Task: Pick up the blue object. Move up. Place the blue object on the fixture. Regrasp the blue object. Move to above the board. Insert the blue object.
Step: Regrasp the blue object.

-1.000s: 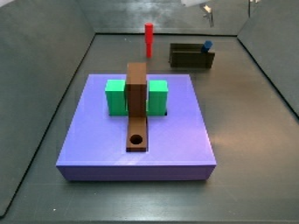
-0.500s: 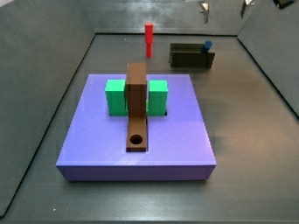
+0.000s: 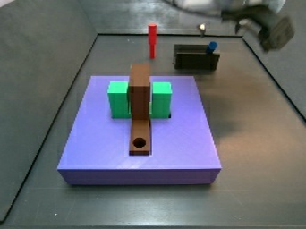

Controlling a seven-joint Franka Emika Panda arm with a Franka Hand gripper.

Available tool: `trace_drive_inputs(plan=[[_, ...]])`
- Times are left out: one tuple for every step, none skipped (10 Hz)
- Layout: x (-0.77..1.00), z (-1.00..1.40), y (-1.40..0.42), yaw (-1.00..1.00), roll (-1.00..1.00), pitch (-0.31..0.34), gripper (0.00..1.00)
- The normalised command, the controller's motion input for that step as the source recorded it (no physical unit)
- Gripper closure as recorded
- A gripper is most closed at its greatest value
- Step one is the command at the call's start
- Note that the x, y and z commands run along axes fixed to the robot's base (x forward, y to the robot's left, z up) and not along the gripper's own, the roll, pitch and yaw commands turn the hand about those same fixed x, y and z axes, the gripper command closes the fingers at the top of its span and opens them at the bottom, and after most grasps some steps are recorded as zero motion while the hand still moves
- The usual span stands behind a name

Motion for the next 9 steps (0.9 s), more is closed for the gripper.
trace_drive_inputs(plan=[[-0.01,-0.24,-0.08,0.3,0.45,0.0,0.0],[0.02,-0.01,-0.02,0.34,0.15,-0.006,0.0],[0.29,0.0,-0.02,0.43,0.02,-0.046,0.0],[0.22,-0.04,0.0,0.37,0.22,-0.063,0.0],[-0.06,-0.23,0.0,0.25,0.4,-0.049,0.0],[-0.19,-0.25,0.0,0.15,0.64,0.0,0.0],[-0.33,-0.17,0.0,0.01,0.66,0.074,0.0],[-0.34,-0.11,0.0,0.0,0.46,0.071,0.0],[0.05,0.0,-0.16,0.04,0.37,0.04,0.0]])
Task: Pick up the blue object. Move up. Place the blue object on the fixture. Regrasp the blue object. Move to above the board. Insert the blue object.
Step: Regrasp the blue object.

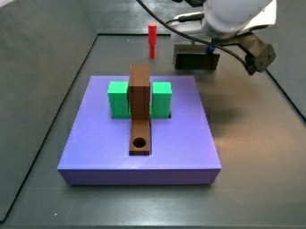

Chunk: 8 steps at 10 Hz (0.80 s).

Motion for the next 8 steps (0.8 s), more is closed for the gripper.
trace_drive_inputs(plan=[[0.47,0.0,-0.13,0.17,0.08,0.0,0.0],[0.41,-0.13,0.0,0.18,0.0,-0.029,0.0],[0.25,-0.14,0.0,0.17,0.0,0.0,0.0],[0.21,-0.16,0.0,0.17,0.15,0.0,0.0],[0.21,-0.19,0.0,0.16,0.18,0.0,0.0],[0.19,-0.17,0.0,0.13,0.28,0.0,0.0],[0.13,-0.23,0.0,0.12,0.38,0.006,0.0],[0.03,-0.3,-0.02,0.11,0.41,0.023,0.0]])
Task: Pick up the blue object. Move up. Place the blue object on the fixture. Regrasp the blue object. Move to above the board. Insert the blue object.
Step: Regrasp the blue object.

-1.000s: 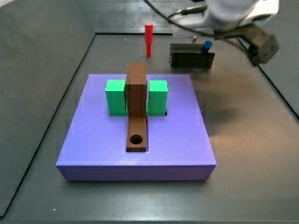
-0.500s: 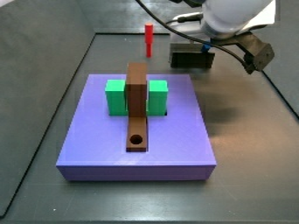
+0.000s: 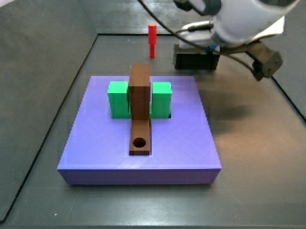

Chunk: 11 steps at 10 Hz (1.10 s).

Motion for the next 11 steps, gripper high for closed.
trace_drive_inputs(plan=[[0.0,-0.23,-0.03,0.07,0.36,0.051,0.0],[0.0,-0.12,-0.01,0.04,0.29,0.086,0.0],[-0.03,0.0,0.0,0.0,0.0,-0.074,0.0],[0.0,0.0,-0.01,0.0,0.01,0.0,0.0],[0.0,0.0,0.0,0.0,0.0,0.0,0.0],[0.0,0.0,0.0,0.0,0.0,0.0,1.0],[0.0,0.0,0.0,0.0,0.0,0.0,1.0],[0.0,0.0,0.0,0.0,0.0,0.0,1.0],[0.0,0.0,0.0,0.0,0.0,0.0,1.0],[0.0,0.0,0.0,0.0,0.0,0.0,1.0],[0.0,0.0,0.0,0.0,0.0,0.0,1.0]])
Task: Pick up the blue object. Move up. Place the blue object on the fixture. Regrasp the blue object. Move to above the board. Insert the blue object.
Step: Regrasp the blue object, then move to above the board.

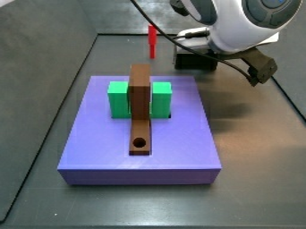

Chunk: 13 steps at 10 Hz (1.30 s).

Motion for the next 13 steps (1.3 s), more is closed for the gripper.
trace_drive_inputs(plan=[[0.0,0.0,0.0,0.0,0.0,0.0,1.0],[0.0,0.0,0.0,0.0,0.0,0.0,1.0],[0.0,0.0,0.0,0.0,0.0,0.0,1.0],[0.0,0.0,0.0,0.0,0.0,0.0,1.0],[0.0,0.0,0.0,0.0,0.0,0.0,1.0],[0.0,0.0,0.0,0.0,0.0,0.0,1.0],[0.0,0.0,0.0,0.0,0.0,0.0,1.0],[0.0,0.0,0.0,0.0,0.0,0.0,1.0],[0.0,0.0,0.0,0.0,0.0,0.0,1.0],[0.0,0.0,0.0,0.0,0.0,0.0,1.0],[0.0,1.4,0.0,0.0,0.0,0.0,1.0],[0.01,1.4,0.01,0.03,-0.11,0.01,1.0],[-0.01,1.4,0.03,0.0,-0.19,0.009,1.0]])
